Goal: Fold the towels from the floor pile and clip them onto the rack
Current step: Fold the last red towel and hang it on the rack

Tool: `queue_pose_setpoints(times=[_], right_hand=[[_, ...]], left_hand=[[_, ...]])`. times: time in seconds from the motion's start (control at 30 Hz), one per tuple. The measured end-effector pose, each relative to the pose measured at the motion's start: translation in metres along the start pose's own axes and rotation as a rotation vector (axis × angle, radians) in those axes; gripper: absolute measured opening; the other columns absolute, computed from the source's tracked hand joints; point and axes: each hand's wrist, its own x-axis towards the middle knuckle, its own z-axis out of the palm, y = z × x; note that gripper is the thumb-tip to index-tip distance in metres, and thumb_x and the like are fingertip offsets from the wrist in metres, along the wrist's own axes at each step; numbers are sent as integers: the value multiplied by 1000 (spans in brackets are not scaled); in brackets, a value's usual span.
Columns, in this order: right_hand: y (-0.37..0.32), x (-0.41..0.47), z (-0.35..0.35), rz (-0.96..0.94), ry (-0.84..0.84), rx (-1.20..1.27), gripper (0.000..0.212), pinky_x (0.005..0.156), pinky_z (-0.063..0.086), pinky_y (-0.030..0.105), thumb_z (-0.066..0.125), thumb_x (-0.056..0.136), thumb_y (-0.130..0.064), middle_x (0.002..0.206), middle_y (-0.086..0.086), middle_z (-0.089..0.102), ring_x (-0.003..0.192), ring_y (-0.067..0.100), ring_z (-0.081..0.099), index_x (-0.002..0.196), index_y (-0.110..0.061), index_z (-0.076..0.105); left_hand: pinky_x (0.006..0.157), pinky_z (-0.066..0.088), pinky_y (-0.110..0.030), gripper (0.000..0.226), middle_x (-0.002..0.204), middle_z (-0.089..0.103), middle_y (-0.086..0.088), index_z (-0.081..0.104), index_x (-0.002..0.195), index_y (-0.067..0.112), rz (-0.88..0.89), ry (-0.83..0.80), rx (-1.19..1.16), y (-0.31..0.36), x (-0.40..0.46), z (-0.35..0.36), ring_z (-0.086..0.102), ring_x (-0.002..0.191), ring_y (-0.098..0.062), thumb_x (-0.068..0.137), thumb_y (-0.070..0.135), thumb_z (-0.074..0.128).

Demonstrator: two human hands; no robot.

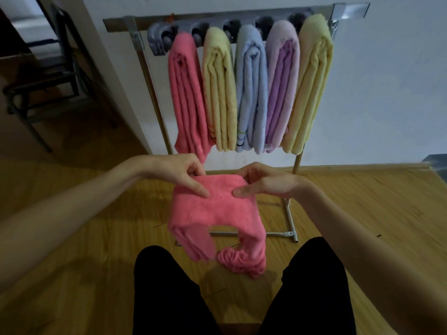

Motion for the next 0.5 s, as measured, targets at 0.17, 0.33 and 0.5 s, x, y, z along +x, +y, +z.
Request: queue_pose_setpoints(times=[0.17, 0.33, 0.5], right_hand=[[-10, 1, -17, 8, 65, -186, 15, 77, 54, 31, 62, 91, -8, 97, 10, 70, 91, 26, 67, 102, 2, 63], [-23, 16, -20, -80, 27, -235, 38, 81, 57, 35, 64, 86, 5, 120, 12, 53, 109, 31, 60, 116, -8, 44], [-53, 41, -14, -122, -122, -589, 31, 88, 45, 15, 62, 82, 14, 109, -1, 64, 105, 7, 60, 109, 0, 64]], left_hand=[[59, 49, -51, 42, 101, 64, -15, 53, 117, 16, 31, 46, -82, -18, -28, -16, 55, 70, -45, 81, 24, 74], [63, 49, -19, 19, 95, 59, 12, 52, 103, 6, 73, 109, -102, -24, -47, -26, 60, 78, -2, 87, -3, 60], [86, 47, -12, 27, 105, 65, 18, 72, 104, 24, 4, 121, 176, -34, -53, -31, 58, 100, 5, 92, 7, 55]])
